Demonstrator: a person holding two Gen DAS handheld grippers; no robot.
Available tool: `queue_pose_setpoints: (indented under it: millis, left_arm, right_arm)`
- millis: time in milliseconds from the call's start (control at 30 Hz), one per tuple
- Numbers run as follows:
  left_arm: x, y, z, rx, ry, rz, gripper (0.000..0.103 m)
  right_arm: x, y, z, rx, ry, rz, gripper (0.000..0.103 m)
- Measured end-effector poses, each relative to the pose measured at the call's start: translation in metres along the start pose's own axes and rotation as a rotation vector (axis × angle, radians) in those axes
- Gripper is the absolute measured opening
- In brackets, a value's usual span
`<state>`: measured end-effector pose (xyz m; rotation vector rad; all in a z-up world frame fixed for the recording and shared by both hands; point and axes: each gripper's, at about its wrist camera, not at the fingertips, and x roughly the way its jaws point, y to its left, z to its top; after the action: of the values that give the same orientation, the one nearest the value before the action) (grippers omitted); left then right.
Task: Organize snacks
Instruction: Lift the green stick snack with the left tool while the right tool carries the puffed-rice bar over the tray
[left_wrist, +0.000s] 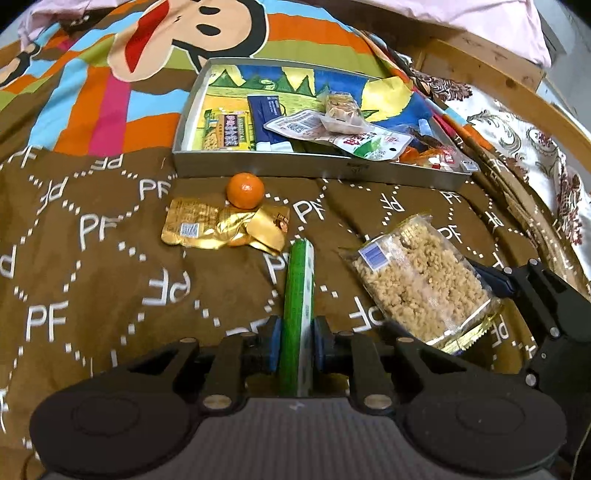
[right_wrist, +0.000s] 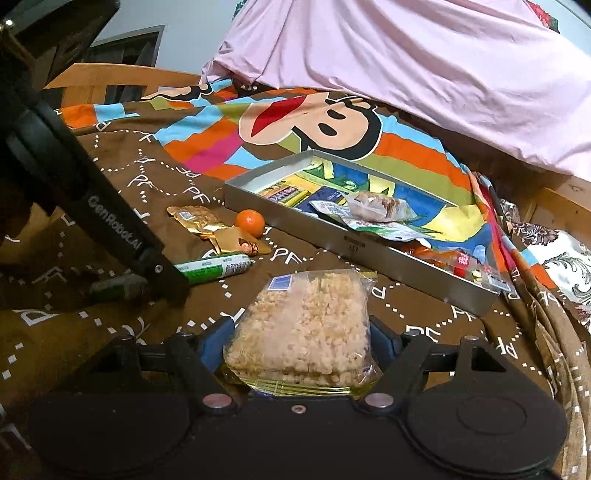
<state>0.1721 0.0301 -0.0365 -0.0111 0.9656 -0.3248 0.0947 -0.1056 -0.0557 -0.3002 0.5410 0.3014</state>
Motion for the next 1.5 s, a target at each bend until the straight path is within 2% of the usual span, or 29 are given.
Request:
queue_pose_setpoints:
  millis: [133,267,300,333,400,567,633,733,800,1067,1267,1500]
  left_arm:
    - [0.01,-0.004,0.008,0.027,0.012,-0.001,0.041]
    - [0.022,-0.012,0.013,0.091,0.058,0.007,0.042]
    - [0.023,-0.014,0.013,0.115,0.063,0.014,0.041]
    - [0.023,-0.016,0.012,0.13,0.062,0.015,0.031]
    - [0.022,-0.016,0.011,0.131,0.058,0.019,0.021]
    - [0.01,-0.007,0.006,0.06,0.038,-0.033,0.019]
    - [0.002,0.001,0.002,-0.011,0.019,-0.098,0.019]
    - [-0.013,0.019,-0.002,-0.184,-0.023,-0.226,0.019]
    - [-0.023,0.025,-0.003,-0.24,-0.057,-0.268,0.019]
    - [-0.054,0.018,0.007,-0.188,-0.154,-0.269,0.019]
    - [-0.055,0.019,0.018,-0.23,-0.163,-0.317,0.019]
    - [-0.043,0.019,0.04,-0.211,-0.161,-0.332,0.019]
  right_arm:
    - [0.006,-0.005,-0.002,0.035,0.019,0.022,0.08]
    - [0.013,-0.009,-0.004,0.07,0.039,0.046,0.087]
    - [0.014,-0.009,-0.005,0.068,0.042,0.047,0.087]
    - [0.014,-0.008,-0.005,0.065,0.043,0.047,0.087]
    - [0.014,-0.007,-0.006,0.057,0.041,0.049,0.079]
    - [0.009,-0.004,-0.005,0.031,0.024,0.028,0.076]
    - [0.006,-0.002,-0.004,0.007,0.006,0.011,0.076]
    - [0.0,-0.002,-0.002,-0.017,-0.031,-0.012,0.076]
    - [-0.003,-0.003,0.001,-0.016,-0.054,-0.021,0.076]
    - [-0.015,-0.01,0.01,-0.001,-0.135,-0.055,0.076]
    - [-0.026,-0.021,0.018,0.038,-0.198,-0.077,0.076]
    - [-0.024,-0.035,0.017,0.083,-0.215,-0.098,0.076]
